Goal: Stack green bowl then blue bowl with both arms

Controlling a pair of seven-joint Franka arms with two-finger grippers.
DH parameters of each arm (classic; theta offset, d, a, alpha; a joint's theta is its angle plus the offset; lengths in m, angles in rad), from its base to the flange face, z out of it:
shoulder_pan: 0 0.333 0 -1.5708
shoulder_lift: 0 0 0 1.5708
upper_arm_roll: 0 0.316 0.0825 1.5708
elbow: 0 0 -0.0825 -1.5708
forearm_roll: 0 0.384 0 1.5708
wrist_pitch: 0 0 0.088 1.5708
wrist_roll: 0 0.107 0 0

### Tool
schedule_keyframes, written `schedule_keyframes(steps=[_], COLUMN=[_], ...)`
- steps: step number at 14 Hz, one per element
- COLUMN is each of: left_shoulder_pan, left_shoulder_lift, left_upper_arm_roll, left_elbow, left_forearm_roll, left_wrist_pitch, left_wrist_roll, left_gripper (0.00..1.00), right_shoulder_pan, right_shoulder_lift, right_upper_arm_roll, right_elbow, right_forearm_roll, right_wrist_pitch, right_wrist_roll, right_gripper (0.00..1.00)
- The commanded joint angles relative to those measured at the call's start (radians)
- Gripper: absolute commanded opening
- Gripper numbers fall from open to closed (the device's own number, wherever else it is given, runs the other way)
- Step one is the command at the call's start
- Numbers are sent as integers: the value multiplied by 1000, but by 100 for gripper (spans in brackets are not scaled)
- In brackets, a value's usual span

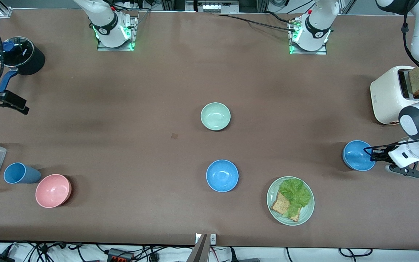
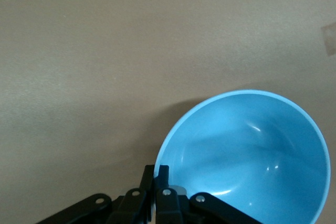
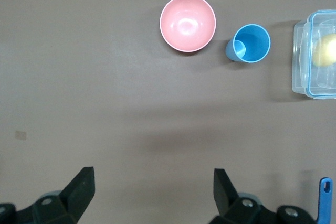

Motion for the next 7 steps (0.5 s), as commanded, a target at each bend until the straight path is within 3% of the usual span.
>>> schedule_keyframes(steps=[1, 4, 7], left_shoulder_pan=[8, 8, 7], left_shoulder_lift=[-16, -80, -186], left_upper_arm_roll=[-37, -107, -207], left_elbow=[21, 21, 10], left_forearm_roll=[-21, -23, -23], left_wrist_pitch=[-91, -204, -333], left_wrist_roll=[41, 29, -104], left_gripper=[0, 0, 0], right_shoulder_pan=[-8, -7, -7], right_shoulder_lift=[-77, -81, -81], right_upper_arm_roll=[9, 12, 12], right_elbow=[-118, -119, -119], right_forearm_roll=[-9, -1, 0], right_wrist_pitch=[52, 37, 31], right_wrist_roll=[-17, -15, -14], right_gripper=[100, 100, 100])
